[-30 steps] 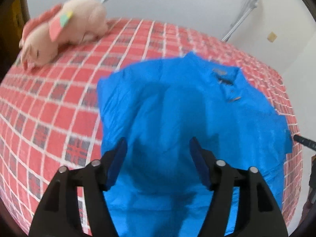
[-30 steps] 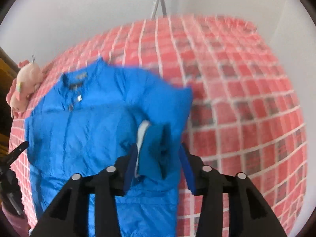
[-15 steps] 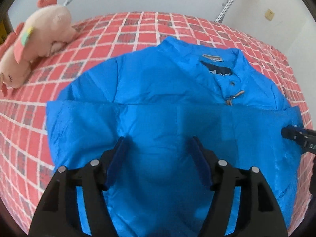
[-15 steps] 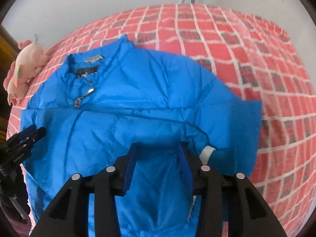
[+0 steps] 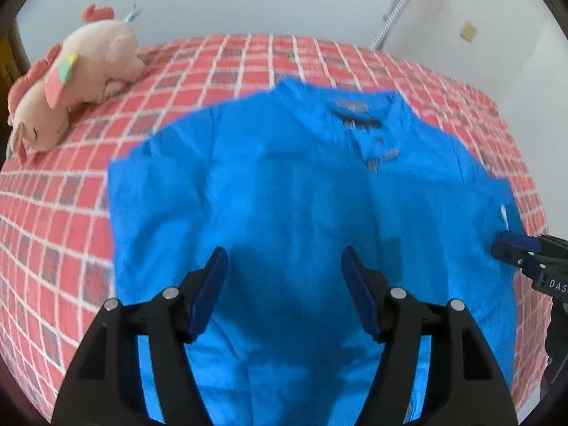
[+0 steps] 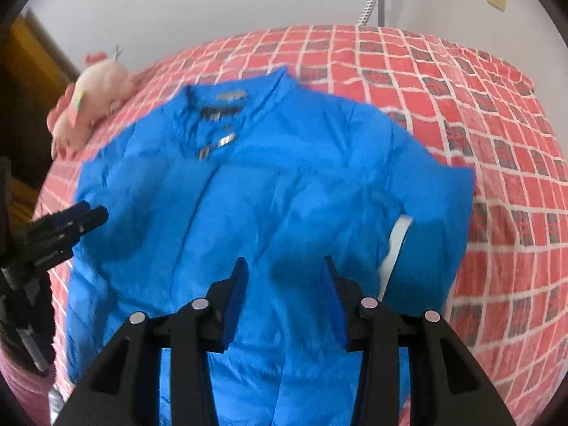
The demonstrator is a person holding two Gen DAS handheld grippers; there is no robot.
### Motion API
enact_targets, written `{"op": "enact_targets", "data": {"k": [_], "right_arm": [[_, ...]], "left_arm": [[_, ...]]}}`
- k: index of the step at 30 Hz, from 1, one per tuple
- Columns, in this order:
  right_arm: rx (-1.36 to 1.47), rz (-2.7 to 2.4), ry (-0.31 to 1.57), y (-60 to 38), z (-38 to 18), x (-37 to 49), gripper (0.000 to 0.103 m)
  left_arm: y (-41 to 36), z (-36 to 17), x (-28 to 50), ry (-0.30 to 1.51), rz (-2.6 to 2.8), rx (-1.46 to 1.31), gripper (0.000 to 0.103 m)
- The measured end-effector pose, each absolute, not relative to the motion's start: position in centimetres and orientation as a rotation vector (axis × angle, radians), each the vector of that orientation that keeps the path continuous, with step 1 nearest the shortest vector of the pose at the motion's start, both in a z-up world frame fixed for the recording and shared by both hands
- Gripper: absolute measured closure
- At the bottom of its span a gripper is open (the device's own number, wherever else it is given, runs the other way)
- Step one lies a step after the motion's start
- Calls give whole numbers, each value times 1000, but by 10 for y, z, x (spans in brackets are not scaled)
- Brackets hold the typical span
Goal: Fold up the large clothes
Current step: 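Grasp the white-banded hem with both grippers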
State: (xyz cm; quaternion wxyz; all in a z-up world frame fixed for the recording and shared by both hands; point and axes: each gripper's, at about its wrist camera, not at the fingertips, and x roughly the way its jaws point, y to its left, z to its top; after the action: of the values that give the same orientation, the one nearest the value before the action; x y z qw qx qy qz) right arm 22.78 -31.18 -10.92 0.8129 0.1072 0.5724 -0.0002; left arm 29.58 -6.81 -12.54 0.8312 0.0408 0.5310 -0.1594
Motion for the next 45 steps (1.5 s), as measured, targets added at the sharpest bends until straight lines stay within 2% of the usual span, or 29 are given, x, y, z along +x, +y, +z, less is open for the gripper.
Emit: {"op": "enact_targets", "data": {"k": [4, 8, 14, 18, 22, 27, 32, 45], "right_arm": [[264, -8, 1254, -316, -140, 223, 61], [342, -15, 1240, -323, -148, 224, 62], [323, -3, 1202, -319, -119, 204, 61], [323, 62, 1164, -318, -83, 144, 61], [325, 64, 1207, -320, -77, 75, 60], [369, 19, 1299, -322, -91, -11, 60], [450, 19, 1379, -319, -109, -66, 60], [583, 62, 1419, -315, -143, -87, 60]], "left_arm": [[-70, -154, 291, 1151, -329, 147, 35], [-69, -160, 291, 1149, -343, 161, 32], [-53, -139, 286, 1190, -344, 82, 37], [-22, -102, 246, 1134, -357, 41, 36], [20, -86, 177, 1123, -325, 125, 32], [77, -104, 93, 1230, -265, 100, 31], [116, -123, 43, 1329, -212, 4, 31], [131, -155, 2, 1397, -230, -83, 31]]}}
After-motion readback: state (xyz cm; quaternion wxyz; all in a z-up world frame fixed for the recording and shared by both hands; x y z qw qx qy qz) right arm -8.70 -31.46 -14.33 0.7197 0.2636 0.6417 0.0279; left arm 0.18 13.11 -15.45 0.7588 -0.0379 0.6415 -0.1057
